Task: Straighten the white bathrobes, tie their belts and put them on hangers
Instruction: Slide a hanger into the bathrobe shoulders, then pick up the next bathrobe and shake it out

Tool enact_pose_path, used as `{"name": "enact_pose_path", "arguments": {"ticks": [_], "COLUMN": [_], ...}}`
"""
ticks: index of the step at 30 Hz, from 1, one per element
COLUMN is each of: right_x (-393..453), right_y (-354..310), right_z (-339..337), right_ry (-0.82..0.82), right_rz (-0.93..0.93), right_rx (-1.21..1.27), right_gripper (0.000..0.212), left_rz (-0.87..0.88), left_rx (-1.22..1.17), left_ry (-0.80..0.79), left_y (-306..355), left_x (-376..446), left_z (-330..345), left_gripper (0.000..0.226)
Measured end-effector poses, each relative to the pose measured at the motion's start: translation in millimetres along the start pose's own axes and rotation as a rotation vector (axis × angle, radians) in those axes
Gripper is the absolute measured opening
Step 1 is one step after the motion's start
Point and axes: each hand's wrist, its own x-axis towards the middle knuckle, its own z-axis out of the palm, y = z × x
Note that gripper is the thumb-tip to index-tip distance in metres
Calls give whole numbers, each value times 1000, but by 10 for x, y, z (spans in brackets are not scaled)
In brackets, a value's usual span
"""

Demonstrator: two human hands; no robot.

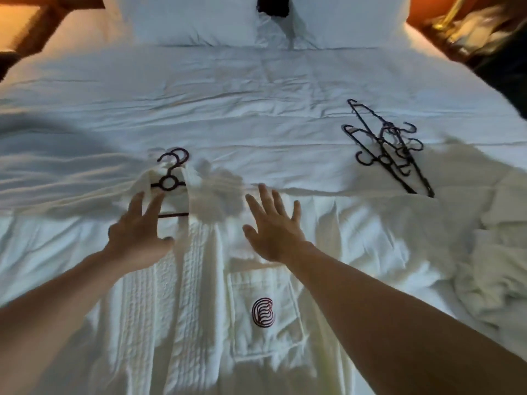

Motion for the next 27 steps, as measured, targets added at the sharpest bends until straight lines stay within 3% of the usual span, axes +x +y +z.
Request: {"name": "enact_pose_path", "arguments": {"ticks": [3, 8, 14, 22, 27], "right_x": [-890, -2518, -4142, -5984, -6858], "right_y": [263, 729, 1120, 1580, 1996], "right_z": [-175, -386, -545, -555, -729], "right_ry": [11, -45, -57, 123, 238], "right_rz": [245, 580, 729, 866, 880], "right_rx": [213, 349, 565, 845, 911], "right_gripper": [66, 59, 54, 45, 36], "left_rz": [115, 410, 687, 782, 843], "left_rx": [-161, -142, -120, -50, -27], "left_ry": [-78, -170, -337, -559, -577], "left_y": [244, 1175, 2426, 3433, 4028], "left_x": [-710, -1766, -2688, -4005, -4719], "left_z": [60, 219, 288, 445, 416], "left_gripper": [88, 75, 73, 70, 61]}}
